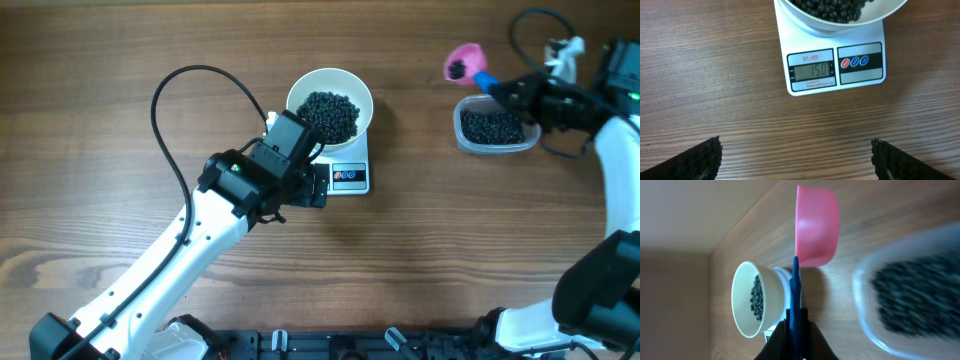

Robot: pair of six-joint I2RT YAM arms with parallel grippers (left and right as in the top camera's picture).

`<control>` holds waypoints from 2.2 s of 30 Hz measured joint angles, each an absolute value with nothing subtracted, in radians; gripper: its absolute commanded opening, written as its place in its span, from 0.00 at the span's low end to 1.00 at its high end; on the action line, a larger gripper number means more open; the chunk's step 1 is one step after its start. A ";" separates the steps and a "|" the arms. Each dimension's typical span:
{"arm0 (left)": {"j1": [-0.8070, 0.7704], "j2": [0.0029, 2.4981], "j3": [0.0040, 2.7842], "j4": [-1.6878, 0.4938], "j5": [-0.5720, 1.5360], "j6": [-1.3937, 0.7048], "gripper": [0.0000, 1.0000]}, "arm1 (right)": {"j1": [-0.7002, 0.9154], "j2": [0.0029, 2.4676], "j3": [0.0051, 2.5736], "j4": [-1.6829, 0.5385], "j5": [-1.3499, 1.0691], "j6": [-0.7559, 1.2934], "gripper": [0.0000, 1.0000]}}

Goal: Scoop item into bowl and weigh 150g on scale

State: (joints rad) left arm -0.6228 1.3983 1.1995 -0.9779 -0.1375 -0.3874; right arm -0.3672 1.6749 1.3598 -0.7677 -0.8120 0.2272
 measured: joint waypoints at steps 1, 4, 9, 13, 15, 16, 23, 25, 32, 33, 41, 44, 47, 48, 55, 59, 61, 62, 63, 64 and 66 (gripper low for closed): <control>-0.623 1.398 1.200 -0.979 -0.137 -0.387 1.00 | -0.420 1.675 1.360 -0.803 -0.812 0.221 0.04; -0.622 1.398 1.200 -0.979 -0.138 -0.387 1.00 | -0.507 1.675 1.361 -0.903 -0.812 0.167 0.04; -0.623 1.398 1.200 -0.979 -0.137 -0.387 1.00 | -0.557 1.675 1.361 -0.984 -0.633 0.022 0.04; -0.622 1.398 1.200 -0.979 -0.137 -0.388 1.00 | -0.493 1.675 1.361 -0.980 -0.464 -0.058 0.04; -0.622 1.398 1.200 -0.979 -0.137 -0.387 1.00 | -0.412 1.675 1.361 -0.949 -0.342 -0.082 0.04; -0.622 1.398 1.200 -0.979 -0.138 -0.388 1.00 | -0.362 1.675 1.361 -0.935 -0.282 -0.087 0.04; -0.623 1.398 1.200 -0.980 -0.138 -0.387 1.00 | -0.212 1.668 1.361 -0.892 -0.032 -0.103 0.96; -0.623 1.398 1.200 -0.979 -0.137 -0.388 1.00 | -0.212 1.668 1.361 -0.899 -0.041 -0.077 1.00; -0.622 1.398 1.200 -0.979 -0.137 -0.388 1.00 | -0.212 1.603 1.361 -1.002 0.090 0.042 1.00; -0.622 1.398 1.200 -0.979 -0.137 -0.388 1.00 | -0.212 1.565 1.361 -1.026 0.134 0.057 1.00; -0.623 1.398 1.200 -0.979 -0.138 -0.387 1.00 | -0.212 1.224 1.358 -0.957 0.154 0.094 1.00; -0.623 1.398 1.200 -0.979 -0.137 -0.387 1.00 | -0.212 1.164 1.359 -0.886 0.134 0.084 1.00; -0.622 1.398 1.200 -0.979 -0.137 -0.387 1.00 | -0.212 1.113 1.359 -0.889 0.002 -0.007 1.00; -0.623 1.398 1.200 -0.980 -0.137 -0.388 1.00 | -0.212 1.095 1.359 -0.901 -0.037 -0.037 1.00; -0.623 1.398 1.200 -0.979 -0.137 -0.387 1.00 | -0.212 0.966 1.361 -1.197 -0.157 -0.247 1.00; -0.623 1.398 1.200 -0.979 -0.137 -0.388 1.00 | -0.212 0.978 1.361 -1.227 -0.157 -0.268 1.00; -0.622 1.398 1.200 -0.979 -0.137 -0.387 1.00 | -0.212 0.997 1.361 -1.227 -0.157 -0.271 1.00; -0.623 1.398 1.200 -0.979 -0.137 -0.387 1.00 | -0.212 1.008 1.361 -1.228 -0.157 -0.272 1.00; -0.623 1.398 1.200 -0.979 -0.137 -0.388 1.00 | -0.212 1.026 1.361 -1.235 -0.158 -0.272 1.00; -0.623 1.398 1.200 -0.979 -0.137 -0.387 1.00 | -0.212 1.052 1.361 -1.246 -0.157 -0.272 1.00; -0.622 1.398 1.200 -0.979 -0.138 -0.388 1.00 | -0.212 1.091 1.362 -1.246 -0.157 -0.272 1.00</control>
State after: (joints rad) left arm -0.6224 1.3983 1.1995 -0.9791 -0.1375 -0.3878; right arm -0.2119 1.0908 1.3617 -1.2457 -0.1574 -0.2722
